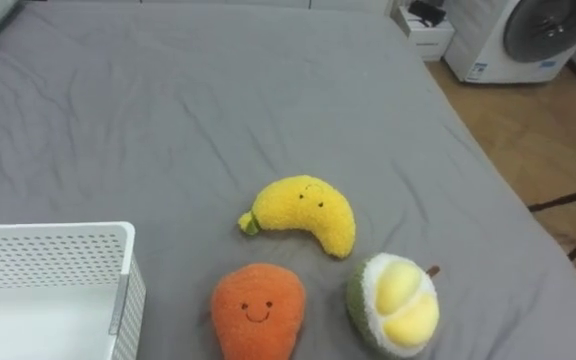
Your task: Collect toys from the bed
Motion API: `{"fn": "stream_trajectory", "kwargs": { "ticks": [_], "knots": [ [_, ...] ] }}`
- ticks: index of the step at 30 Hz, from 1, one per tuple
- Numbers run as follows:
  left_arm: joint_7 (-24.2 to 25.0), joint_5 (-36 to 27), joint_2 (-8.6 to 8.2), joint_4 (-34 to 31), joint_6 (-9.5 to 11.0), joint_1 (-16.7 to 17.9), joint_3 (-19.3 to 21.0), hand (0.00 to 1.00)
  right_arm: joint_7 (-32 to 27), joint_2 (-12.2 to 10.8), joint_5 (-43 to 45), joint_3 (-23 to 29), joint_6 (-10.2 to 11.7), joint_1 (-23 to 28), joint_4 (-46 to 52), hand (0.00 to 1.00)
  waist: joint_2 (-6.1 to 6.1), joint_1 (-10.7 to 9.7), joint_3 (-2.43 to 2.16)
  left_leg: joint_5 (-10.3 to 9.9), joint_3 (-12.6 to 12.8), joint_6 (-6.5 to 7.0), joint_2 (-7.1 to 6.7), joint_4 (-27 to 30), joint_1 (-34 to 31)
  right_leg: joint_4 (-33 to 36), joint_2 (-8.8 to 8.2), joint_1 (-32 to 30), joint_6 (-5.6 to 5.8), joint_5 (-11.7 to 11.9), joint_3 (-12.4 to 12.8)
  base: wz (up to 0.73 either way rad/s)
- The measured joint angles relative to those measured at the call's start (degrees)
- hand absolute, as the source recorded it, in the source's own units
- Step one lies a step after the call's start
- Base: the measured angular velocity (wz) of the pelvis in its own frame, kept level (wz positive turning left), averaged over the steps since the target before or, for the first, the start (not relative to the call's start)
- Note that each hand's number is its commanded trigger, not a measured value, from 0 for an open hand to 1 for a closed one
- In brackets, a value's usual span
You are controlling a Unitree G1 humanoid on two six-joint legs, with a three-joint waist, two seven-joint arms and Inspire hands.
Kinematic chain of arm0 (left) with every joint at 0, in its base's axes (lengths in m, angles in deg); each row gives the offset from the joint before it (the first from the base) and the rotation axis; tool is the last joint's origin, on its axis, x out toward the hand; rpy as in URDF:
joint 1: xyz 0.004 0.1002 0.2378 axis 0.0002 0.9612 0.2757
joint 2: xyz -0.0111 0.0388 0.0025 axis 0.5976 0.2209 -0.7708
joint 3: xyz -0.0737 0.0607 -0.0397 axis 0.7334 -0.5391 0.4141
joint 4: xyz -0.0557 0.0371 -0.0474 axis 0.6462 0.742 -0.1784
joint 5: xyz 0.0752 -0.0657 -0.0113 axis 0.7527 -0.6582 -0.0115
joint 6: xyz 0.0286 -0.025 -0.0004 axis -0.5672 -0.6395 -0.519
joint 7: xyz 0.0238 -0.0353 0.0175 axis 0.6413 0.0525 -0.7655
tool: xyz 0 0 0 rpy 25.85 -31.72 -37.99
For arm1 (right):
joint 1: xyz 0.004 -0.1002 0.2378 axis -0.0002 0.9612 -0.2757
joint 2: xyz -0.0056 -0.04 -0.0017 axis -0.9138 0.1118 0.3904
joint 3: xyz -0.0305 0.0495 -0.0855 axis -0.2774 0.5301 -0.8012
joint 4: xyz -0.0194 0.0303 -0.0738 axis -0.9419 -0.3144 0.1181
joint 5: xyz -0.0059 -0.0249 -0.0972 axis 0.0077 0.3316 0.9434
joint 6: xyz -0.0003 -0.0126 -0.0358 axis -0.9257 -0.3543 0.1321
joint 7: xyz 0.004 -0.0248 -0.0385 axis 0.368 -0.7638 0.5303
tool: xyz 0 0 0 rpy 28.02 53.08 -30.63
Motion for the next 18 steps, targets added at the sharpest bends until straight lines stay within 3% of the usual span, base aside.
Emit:
{"fn": "stream_trajectory", "kwargs": {
  "ticks": [4,7,8,11,18],
  "knots": [
    [-0.9,0.5,-0.05,-1.0,-0.1,-0.1,-0.6,0.0,-4.5,0.0,8.2,-0.5,0.4,-1.4,13.9,0.0,0.14,0.2,-0.03,0.1,0.2,-0.05,0.04,0.0,0.1,0.0,0.18,-0.4,-0.02,0.1,0.4,-0.01],
    [-1.0,0.5,-0.49,-1.3,0.0,-0.3,-1.3,0.0,-6.0,0.0,13.6,-2.4,0.5,-1.2,24.6,0.0,0.37,0.2,-0.49,0.2,0.2,-0.08,0.03,-0.2,-0.2,-0.1,0.21,-0.7,-0.01,0.1,0.3,0.0],
    [-1.0,0.5,-0.55,-1.4,0.0,-0.4,-1.8,0.0,-6.2,0.0,15.9,-2.8,1.1,-1.3,28.4,0.0,0.64,0.2,-0.44,0.2,0.2,-0.09,0.05,-0.2,-0.4,-0.1,0.23,-0.8,-0.01,0.1,0.3,0.0],
    [-1.2,0.5,-0.62,-2.2,0.0,-0.3,-2.7,0.0,-6.7,0.3,20.7,-4.6,2.4,-2.0,32.0,0.0,0.62,0.8,-0.4,0.2,0.2,-0.12,0.21,-0.2,-0.8,0.0,0.36,-1.1,-0.04,0.1,0.6,0.03],
    [-1.3,0.5,-0.99,-1.5,-0.1,0.1,-4.8,0.0,-4.4,0.4,30.6,-10.8,2.0,-3.1,36.1,0.0,1.24,2.8,-0.17,0.2,0.8,-0.14,0.35,-0.1,-0.7,1.0,0.36,-1.0,-0.13,0.2,0.7,-0.04]
  ]
}}
